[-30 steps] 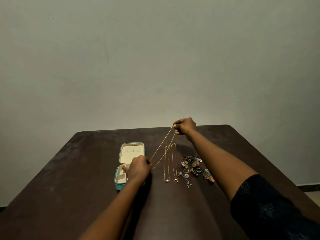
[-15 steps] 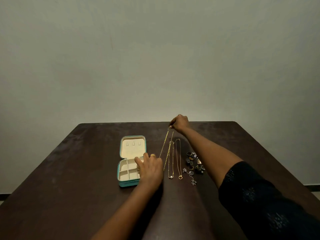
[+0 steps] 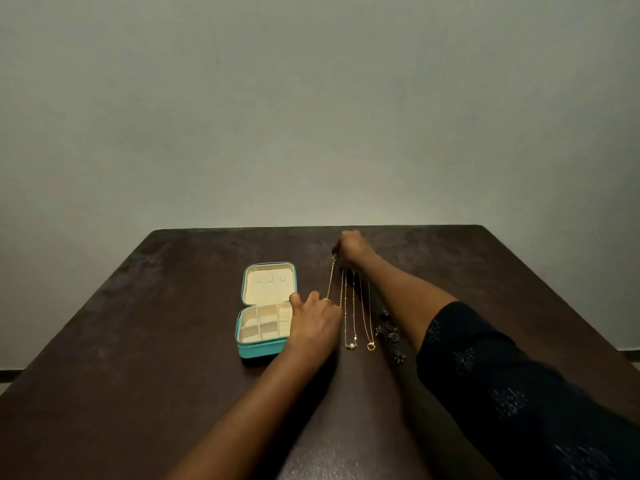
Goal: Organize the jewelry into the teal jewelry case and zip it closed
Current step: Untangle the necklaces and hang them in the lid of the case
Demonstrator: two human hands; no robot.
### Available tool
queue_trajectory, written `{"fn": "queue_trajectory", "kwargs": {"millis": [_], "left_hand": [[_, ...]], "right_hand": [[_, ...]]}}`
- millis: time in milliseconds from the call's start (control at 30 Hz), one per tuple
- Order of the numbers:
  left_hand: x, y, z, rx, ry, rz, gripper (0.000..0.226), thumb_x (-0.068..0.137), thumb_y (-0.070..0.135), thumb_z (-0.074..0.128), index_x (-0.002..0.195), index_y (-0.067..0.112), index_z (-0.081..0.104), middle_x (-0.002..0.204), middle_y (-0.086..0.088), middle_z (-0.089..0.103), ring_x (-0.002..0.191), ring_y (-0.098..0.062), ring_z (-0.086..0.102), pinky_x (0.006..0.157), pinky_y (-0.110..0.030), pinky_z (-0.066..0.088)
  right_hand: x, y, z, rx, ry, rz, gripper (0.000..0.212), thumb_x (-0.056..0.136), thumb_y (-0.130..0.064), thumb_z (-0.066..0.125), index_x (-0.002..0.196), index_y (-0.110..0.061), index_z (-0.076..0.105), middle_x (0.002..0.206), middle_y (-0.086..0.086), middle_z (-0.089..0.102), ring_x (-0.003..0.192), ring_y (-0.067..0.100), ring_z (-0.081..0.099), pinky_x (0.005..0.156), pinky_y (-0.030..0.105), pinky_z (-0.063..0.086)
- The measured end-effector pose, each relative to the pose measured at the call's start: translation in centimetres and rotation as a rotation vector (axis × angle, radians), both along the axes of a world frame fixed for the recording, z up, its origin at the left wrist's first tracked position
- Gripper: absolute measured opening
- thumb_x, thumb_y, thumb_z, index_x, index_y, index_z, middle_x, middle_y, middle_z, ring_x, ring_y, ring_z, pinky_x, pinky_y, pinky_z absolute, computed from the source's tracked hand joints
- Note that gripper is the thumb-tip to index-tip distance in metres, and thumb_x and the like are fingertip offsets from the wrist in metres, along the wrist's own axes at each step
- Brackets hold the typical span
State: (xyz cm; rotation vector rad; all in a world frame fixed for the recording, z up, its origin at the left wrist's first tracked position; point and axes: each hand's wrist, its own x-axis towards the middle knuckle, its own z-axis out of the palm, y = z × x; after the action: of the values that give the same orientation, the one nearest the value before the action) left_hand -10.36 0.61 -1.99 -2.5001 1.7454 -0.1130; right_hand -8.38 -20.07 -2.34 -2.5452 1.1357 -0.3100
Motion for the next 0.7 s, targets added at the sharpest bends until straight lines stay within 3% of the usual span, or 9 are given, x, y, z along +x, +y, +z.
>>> {"fn": "queue_trajectory", "kwargs": {"millis": [167,400,700], "left_hand": [[0.1,-0.1,0.3,0.065,-0.013,-0.014,0.028,0.095,0.012,0.04,0.114,0.014,0.061,0.117,-0.006,0.061,0.118,-0.023,0.045,0.102,-0.051,0.023],[-0.4,0.3,0.4,0.095,-0.001,-0.018,0.029,0.096,0.011,0.04,0.117,0.013,0.059,0.121,-0.007,0.058,0.121,-0.024,0.042,0.105,-0.051,0.02],[-1.1,1.0,0.8,0.043,-0.01,-0.07,0.029,0.095,0.008,0.04,0.116,0.014,0.059,0.119,-0.008,0.059,0.121,-0.026,0.043,0.106,-0.054,0.018]], "right_hand": [[0.9,0.3,-0.9,-0.02,0.04,0.019,0.027,0.093,-0.008,0.051,0.114,0.006,0.059,0.117,0.026,0.061,0.109,0.039,0.059,0.088,0.039,0.048],[1.2,-0.2,-0.4,-0.04,0.068,0.061,0.023,0.078,-0.011,0.073,0.101,-0.011,0.073,0.112,0.017,0.065,0.102,0.034,0.062,0.086,0.034,0.052],[1.1,0.0,-0.1,-0.036,0.067,0.047,0.018,0.071,-0.01,0.078,0.088,-0.015,0.076,0.101,0.016,0.07,0.094,0.03,0.066,0.078,0.033,0.052]]}}
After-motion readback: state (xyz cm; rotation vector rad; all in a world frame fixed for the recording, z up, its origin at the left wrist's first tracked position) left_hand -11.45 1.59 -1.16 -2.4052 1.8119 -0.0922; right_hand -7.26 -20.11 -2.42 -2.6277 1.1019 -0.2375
